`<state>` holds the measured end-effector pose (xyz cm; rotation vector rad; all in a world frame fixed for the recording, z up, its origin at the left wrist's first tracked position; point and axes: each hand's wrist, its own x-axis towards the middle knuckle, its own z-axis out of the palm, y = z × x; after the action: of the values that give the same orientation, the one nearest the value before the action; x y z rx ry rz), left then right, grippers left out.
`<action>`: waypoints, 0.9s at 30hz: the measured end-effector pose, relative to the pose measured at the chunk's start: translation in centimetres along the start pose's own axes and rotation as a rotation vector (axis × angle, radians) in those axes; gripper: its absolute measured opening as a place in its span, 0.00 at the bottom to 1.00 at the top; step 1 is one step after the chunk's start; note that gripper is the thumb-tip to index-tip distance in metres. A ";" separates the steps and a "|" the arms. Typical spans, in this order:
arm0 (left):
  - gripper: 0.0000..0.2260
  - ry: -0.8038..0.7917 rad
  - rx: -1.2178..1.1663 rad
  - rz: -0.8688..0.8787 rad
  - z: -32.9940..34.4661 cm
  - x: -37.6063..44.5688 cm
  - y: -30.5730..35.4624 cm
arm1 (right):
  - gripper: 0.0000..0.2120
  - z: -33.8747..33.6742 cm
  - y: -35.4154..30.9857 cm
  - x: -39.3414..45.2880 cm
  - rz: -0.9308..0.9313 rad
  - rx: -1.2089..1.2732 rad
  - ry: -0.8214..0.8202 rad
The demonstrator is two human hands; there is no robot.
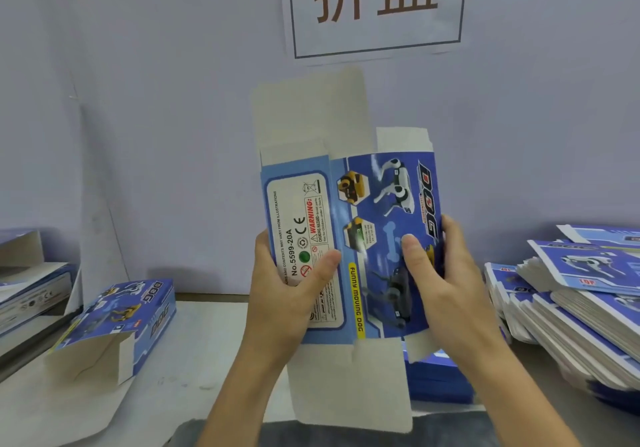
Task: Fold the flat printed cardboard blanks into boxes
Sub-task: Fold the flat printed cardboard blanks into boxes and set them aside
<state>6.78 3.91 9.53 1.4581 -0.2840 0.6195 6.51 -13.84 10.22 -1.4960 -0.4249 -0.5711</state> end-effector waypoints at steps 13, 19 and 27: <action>0.09 -0.328 0.204 0.067 -2.2 0.6 1.7 | 0.38 -3.7 -3.0 0.9 -0.154 -0.221 0.271; 0.23 -0.081 0.460 0.243 -1.7 0.9 1.6 | 0.09 -4.4 -6.0 0.1 -0.136 -0.247 0.118; 0.39 -0.191 0.755 0.680 1.9 -0.8 1.8 | 0.08 -2.0 -7.4 -0.1 -0.263 -0.498 -0.172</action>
<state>5.45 1.90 10.80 2.1652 -0.7726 1.2234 1.87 -15.75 15.98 -1.9906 -0.6524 -0.7983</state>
